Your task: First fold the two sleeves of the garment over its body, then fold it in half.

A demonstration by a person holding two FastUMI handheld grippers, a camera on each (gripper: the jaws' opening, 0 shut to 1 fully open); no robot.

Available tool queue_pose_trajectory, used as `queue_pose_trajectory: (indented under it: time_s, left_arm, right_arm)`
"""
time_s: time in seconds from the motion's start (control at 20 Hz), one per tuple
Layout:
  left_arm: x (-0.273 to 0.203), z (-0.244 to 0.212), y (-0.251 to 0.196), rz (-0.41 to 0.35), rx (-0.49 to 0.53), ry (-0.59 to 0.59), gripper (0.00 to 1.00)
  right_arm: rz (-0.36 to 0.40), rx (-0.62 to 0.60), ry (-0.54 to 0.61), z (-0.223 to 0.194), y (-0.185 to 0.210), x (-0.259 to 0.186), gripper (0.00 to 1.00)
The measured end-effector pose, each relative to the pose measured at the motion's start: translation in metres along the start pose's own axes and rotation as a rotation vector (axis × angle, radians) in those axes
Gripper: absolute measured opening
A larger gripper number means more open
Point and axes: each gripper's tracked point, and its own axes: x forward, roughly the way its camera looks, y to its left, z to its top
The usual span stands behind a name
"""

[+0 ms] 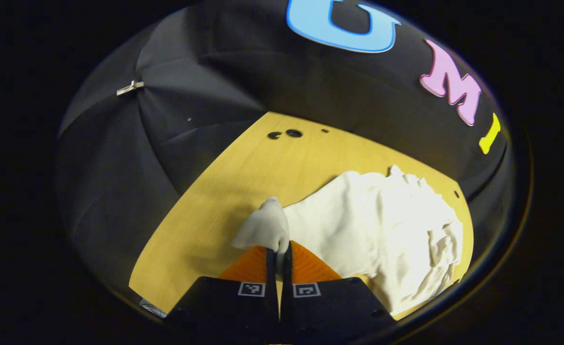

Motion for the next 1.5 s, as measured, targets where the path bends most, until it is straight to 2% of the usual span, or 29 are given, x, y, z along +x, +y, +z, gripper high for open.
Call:
queue_pose_trajectory:
  time_s: [0.25,0.4,0.7,0.75,0.8,1.05,1.25,1.3,1.4,1.45,1.5]
  left_arm:
    - [-0.026,0.014,-0.109,-0.128,0.078,-0.046,0.07]
    - [-0.031,0.007,-0.165,-0.199,0.078,-0.034,0.07]
    - [-0.02,-0.019,-0.264,-0.286,0.152,0.024,0.07]
    - [-0.014,-0.026,-0.278,-0.297,0.164,0.038,0.02]
    - [-0.011,-0.03,-0.287,-0.304,0.175,0.045,0.07]
    - [0.031,-0.082,-0.331,-0.319,0.254,0.152,0.07]
    - [0.053,-0.108,-0.336,-0.293,0.283,0.213,0.07]
    - [0.058,-0.113,-0.336,-0.287,0.296,0.221,0.11]
    - [0.063,-0.119,-0.34,-0.29,0.328,0.228,0.25]
    - [0.063,-0.121,-0.34,-0.291,0.34,0.23,0.27]
    - [0.062,-0.121,-0.338,-0.28,0.355,0.22,0.71]
  right_arm:
    - [0.049,-0.004,0.034,0.005,-0.002,0.016,0.76]
    - [0.073,-0.007,0.051,0.005,-0.002,0.023,0.76]
    - [0.111,0.016,0.112,-0.002,-0.008,0.038,0.77]
    - [0.11,0.015,0.136,-0.007,-0.012,0.04,0.78]
    - [0.108,0.012,0.141,-0.008,-0.013,0.042,0.82]
    - [0.099,-0.025,0.19,-0.005,-0.026,0.056,0.82]
    - [0.111,-0.05,0.227,-0.009,-0.023,0.064,0.82]
    - [0.109,-0.051,0.236,-0.009,-0.024,0.066,0.82]
    - [0.106,-0.048,0.243,-0.007,-0.025,0.07,0.85]
    - [0.106,-0.043,0.244,-0.007,-0.025,0.072,0.85]
    - [0.116,-0.035,0.255,-0.011,-0.023,0.072,0.85]
